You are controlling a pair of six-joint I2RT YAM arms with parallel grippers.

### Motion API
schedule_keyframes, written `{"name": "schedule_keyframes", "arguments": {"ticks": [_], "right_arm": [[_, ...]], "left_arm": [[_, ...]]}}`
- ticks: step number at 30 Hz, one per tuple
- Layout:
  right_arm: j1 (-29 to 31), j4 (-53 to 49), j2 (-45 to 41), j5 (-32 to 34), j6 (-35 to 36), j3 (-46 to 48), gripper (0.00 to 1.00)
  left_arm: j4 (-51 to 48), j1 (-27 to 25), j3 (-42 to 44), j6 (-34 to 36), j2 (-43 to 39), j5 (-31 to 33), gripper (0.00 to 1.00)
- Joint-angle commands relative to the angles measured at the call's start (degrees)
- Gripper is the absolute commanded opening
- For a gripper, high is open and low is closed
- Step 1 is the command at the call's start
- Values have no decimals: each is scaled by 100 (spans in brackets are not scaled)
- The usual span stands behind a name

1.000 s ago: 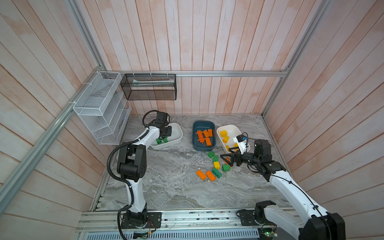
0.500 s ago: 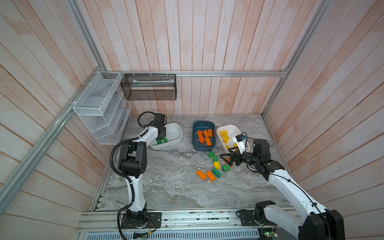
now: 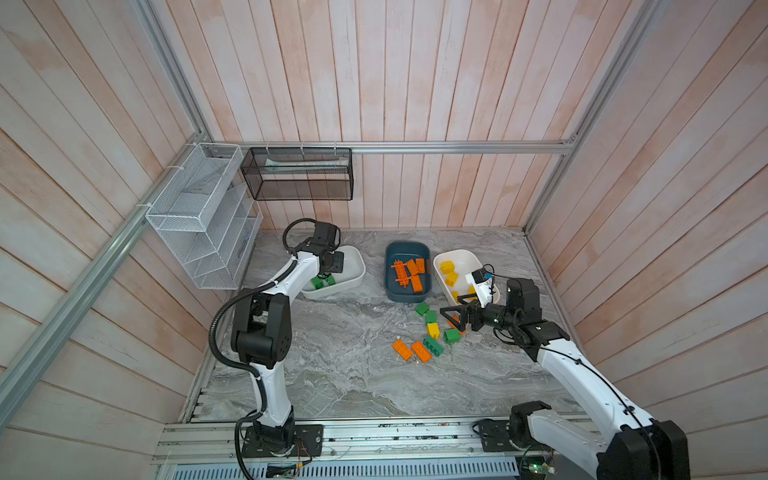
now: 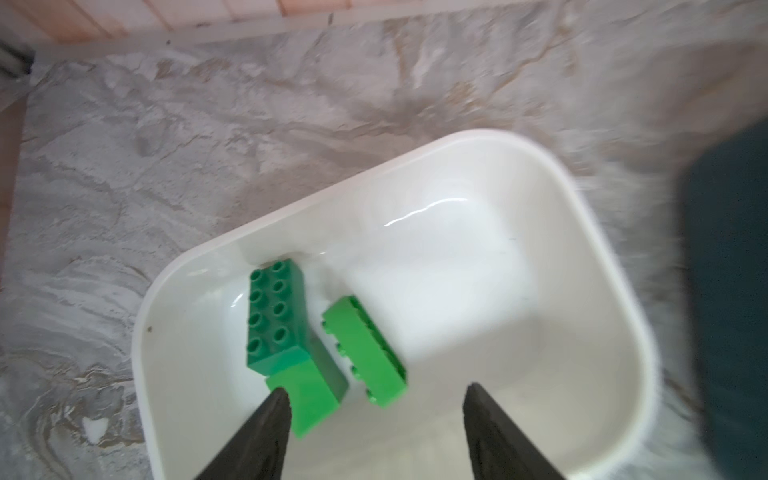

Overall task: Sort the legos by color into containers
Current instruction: 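Carry the green brick into the green-brick white tub and release, then move the left gripper back to the pile and grasp an orange brick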

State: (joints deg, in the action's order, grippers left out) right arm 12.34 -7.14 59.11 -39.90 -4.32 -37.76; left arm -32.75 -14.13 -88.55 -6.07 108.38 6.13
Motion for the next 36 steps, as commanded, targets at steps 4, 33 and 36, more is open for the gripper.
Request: {"name": "schedule_keyframes", "arguments": {"ticks": [4, 33, 36], "right_arm": [[14, -137, -147, 137, 145, -50, 98], [-380, -323, -454, 246, 310, 68, 98], [-412, -324, -466, 206, 311, 81, 98]], "left_arm": [[-304, -723, 588, -578, -914, -1102, 70], [-1126, -3562, 1133, -6110, -291, -81, 71], [-1156, -3588, 1162, -6555, -202, -118, 71]]}}
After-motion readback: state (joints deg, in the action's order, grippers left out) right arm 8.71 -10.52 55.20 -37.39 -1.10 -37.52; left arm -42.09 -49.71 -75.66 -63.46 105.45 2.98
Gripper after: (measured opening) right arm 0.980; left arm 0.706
